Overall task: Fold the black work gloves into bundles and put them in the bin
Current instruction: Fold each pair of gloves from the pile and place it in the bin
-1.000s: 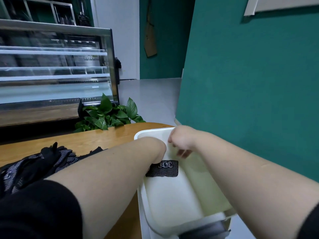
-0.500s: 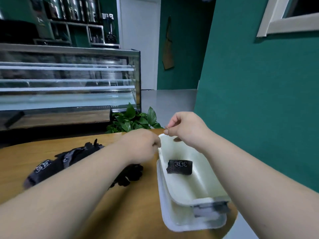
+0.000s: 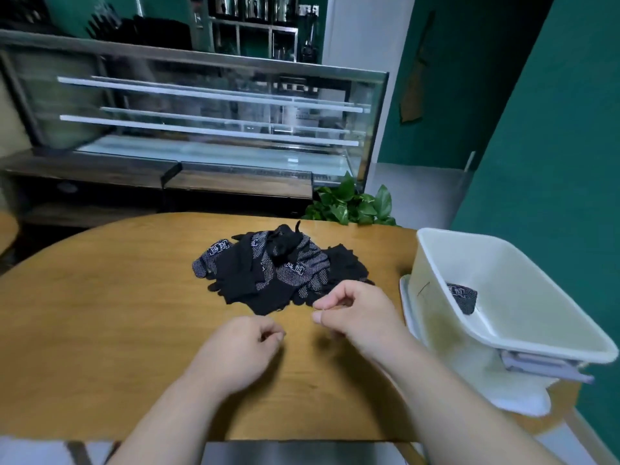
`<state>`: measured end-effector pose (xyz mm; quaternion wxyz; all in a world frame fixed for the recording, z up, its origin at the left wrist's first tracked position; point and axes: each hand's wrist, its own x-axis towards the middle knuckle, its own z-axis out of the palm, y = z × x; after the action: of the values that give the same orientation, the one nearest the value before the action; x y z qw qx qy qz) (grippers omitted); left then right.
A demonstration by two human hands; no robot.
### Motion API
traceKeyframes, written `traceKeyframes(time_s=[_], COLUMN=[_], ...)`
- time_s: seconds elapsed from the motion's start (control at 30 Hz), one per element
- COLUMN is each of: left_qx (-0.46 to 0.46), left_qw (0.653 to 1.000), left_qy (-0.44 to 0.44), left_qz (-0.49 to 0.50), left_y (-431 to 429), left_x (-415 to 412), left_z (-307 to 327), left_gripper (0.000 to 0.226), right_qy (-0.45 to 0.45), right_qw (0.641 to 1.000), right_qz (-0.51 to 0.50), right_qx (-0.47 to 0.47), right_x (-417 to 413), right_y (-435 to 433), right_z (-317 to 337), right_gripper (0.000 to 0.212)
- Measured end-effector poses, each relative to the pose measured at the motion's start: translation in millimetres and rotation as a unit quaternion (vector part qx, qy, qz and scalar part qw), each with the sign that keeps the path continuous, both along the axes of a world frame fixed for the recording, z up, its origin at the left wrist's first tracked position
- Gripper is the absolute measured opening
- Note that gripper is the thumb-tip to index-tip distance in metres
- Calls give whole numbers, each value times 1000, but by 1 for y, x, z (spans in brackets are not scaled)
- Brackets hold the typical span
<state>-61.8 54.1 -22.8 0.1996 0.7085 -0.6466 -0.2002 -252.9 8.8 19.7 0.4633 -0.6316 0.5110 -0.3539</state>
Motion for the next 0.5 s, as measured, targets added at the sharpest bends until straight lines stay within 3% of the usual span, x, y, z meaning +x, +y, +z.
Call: traceKeyframes(time_s=[0.27,0.5], left_qx=[-10,-22], left_qw=[998,994], left_qy=[55,90], left_qz=[43,58], left_y=[1,-13], left_x=[42,72], left_z=[-44,-41], left_gripper=[17,16], right_qy=[-1,89], right_qw=[998,994], right_qz=[-48,-53], right_qx=[32,-40], right_x=[39,87], right_y=[-7,-40], right_z=[-63,-86], right_gripper=[27,21])
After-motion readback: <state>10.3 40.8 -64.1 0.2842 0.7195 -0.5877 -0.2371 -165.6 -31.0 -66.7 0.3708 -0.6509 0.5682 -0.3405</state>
